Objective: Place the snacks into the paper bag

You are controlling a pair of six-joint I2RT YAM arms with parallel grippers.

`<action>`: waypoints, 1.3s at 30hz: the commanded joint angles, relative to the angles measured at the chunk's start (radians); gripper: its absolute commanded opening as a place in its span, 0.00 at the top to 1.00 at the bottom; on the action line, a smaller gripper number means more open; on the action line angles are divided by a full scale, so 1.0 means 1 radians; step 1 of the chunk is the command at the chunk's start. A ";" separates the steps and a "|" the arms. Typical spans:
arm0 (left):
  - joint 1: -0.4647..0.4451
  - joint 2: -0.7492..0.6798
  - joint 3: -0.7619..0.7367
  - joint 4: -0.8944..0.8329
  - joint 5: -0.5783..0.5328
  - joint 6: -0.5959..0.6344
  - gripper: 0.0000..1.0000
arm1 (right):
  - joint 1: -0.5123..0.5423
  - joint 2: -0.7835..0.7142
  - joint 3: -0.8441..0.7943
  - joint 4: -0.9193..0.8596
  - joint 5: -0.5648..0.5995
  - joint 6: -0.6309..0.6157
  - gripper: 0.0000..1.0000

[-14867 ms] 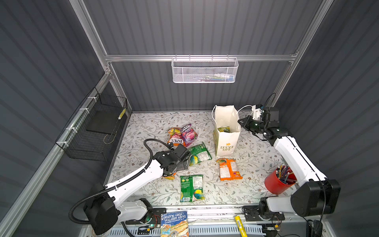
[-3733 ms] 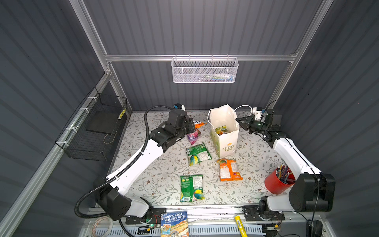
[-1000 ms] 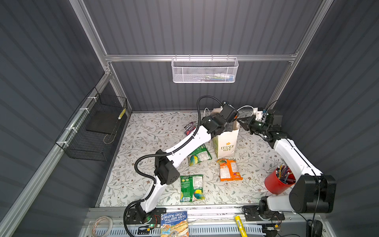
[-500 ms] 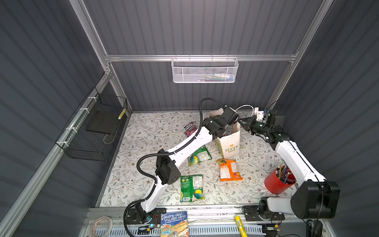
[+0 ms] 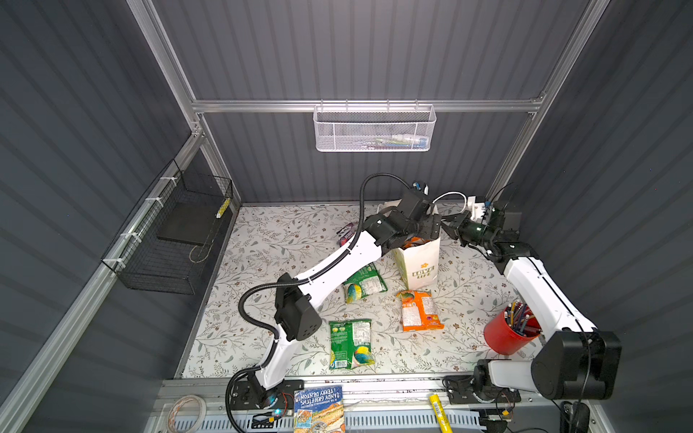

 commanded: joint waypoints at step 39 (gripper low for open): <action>0.076 -0.177 -0.407 0.049 -0.225 -0.312 0.87 | 0.010 -0.009 0.019 0.069 -0.022 -0.011 1.00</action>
